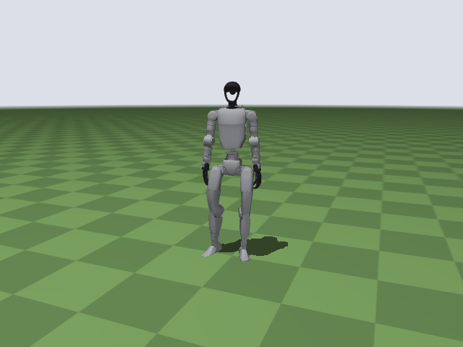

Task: In place motions

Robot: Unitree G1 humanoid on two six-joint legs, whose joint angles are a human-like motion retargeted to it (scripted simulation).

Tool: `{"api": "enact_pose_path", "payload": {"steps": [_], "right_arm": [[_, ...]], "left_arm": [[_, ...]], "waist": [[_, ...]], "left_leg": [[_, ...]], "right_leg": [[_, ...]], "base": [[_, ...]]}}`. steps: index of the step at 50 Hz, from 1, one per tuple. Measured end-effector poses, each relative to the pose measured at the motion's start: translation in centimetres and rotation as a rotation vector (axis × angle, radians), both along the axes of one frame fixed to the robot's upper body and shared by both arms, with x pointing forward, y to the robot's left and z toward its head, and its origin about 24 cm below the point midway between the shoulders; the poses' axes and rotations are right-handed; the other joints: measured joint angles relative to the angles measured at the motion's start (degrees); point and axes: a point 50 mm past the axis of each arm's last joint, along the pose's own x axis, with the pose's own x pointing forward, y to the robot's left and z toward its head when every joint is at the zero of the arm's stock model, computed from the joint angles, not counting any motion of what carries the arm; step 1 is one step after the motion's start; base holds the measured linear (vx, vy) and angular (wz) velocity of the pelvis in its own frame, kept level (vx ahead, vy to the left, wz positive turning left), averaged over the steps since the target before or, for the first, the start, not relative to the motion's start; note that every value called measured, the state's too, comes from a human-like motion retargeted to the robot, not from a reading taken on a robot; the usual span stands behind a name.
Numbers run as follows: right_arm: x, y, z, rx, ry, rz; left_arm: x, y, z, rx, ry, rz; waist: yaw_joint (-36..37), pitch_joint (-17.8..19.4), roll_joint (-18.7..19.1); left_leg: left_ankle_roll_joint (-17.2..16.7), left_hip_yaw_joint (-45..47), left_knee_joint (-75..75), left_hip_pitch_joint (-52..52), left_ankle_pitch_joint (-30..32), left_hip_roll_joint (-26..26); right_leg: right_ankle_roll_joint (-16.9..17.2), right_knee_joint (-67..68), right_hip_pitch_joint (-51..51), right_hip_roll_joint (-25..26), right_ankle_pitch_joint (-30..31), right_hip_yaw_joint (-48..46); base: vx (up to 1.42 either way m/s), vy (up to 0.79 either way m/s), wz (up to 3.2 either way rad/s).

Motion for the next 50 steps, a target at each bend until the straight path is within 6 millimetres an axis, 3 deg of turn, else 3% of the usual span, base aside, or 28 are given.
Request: {"api": "enact_pose_path", "payload": {"steps": [38, 45, 50], "right_arm": [[0.2, -0.1, 0.0, 0.008, -0.004, -0.008], [0.2, -1.4, 0.2, -0.017, -0.024, -0.053], [0.4, -3.8, 0.6, -0.065, -0.085, -0.053]], "left_arm": [[0.7, 0.4, 0.0, 0.005, -0.016, -0.022], [2.7, 1.2, 0.0, 0.022, -0.063, -0.078], [5.3, 3.5, 0.4, 0.088, -0.107, -0.201]], "waist": [[0.4, 0.2, -0.8], [-0.3, 0.9, -2.1], [-0.2, 2.3, -2.0]], "left_leg": [[0.1, -0.5, 0.9, -1.4, 0.2, -0.3], [0.9, -4.3, 2.2, -3.9, 1.3, -2.9], [0.8, -6.7, 2.0, -5.1, 2.6, -4.1]], "right_leg": [[0.9, 0.5, -0.5, -1.3, -0.1, -0.3], [1.5, 0.2, 0.1, -3.4, 0.4, -3.0], [3.5, 2.9, -0.5, -5.0, 0.4, -2.8]], "base": [[0.00, 0.00, 0.00], [-0.04, 0.10, 0.48], [-0.01, 0.16, 0.39]]}}
